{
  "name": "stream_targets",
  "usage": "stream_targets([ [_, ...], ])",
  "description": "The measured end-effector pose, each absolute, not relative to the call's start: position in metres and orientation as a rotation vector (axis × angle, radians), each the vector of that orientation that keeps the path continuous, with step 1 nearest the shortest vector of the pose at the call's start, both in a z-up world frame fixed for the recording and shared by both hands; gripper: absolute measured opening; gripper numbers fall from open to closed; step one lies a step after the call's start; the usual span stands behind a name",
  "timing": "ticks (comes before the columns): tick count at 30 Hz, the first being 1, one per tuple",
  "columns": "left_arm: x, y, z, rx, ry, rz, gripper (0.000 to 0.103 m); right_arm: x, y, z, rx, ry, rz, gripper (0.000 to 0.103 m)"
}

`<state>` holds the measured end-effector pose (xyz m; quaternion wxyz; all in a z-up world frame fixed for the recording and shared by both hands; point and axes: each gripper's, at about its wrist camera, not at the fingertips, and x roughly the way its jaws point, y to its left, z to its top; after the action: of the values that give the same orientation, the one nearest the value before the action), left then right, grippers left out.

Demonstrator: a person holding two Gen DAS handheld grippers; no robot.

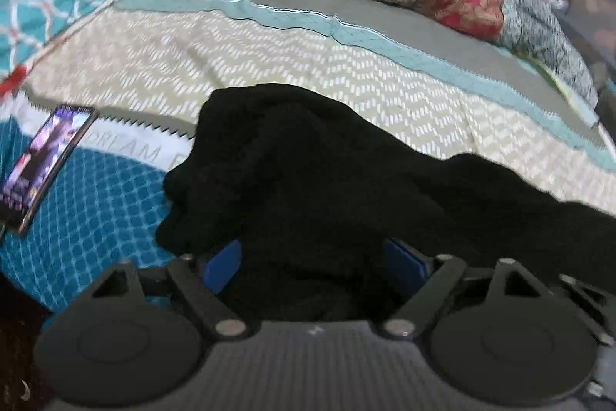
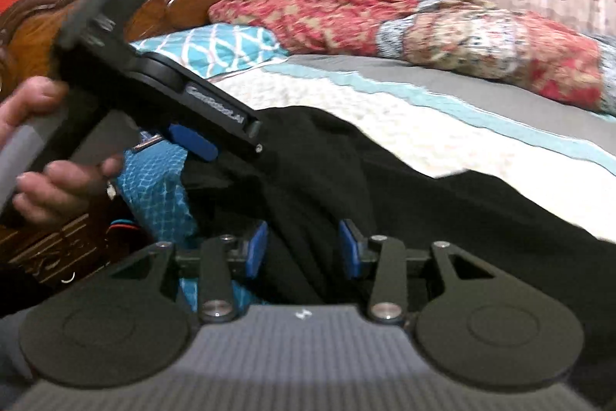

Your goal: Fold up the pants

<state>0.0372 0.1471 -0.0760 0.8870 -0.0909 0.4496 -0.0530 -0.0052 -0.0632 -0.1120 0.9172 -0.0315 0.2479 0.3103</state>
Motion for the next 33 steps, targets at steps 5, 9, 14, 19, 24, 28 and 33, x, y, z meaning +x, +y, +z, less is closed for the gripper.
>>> stream_targets([
  [5,0.030,0.154,-0.060,-0.202,0.898,-0.110,0.085,0.039,-0.028,-0.127,-0.037,0.645,0.735,0.024],
  [9,0.030,0.148,-0.051,-0.212,0.858,-0.157,0.090,0.020,-0.013,-0.121,-0.032,0.659,0.792,0.006],
  [14,0.051,0.122,-0.074,-0.164,0.894,-0.171,0.089,-0.008,-0.015,-0.122,-0.077,0.614,0.782,0.011],
  [19,0.069,0.123,-0.101,-0.089,0.935,-0.069,0.084,0.003,-0.085,-0.095,0.097,0.570,0.716,0.033],
  [24,0.068,0.130,-0.094,-0.112,0.895,-0.080,0.088,0.051,-0.162,-0.070,0.139,0.514,0.431,0.048],
  [28,0.067,0.129,-0.107,-0.092,0.911,-0.059,0.088,0.123,-0.178,-0.082,0.105,0.672,0.382,0.072],
  [33,0.059,0.132,-0.109,-0.073,0.895,-0.066,0.088,0.140,-0.152,-0.114,0.075,0.908,0.446,0.045],
])
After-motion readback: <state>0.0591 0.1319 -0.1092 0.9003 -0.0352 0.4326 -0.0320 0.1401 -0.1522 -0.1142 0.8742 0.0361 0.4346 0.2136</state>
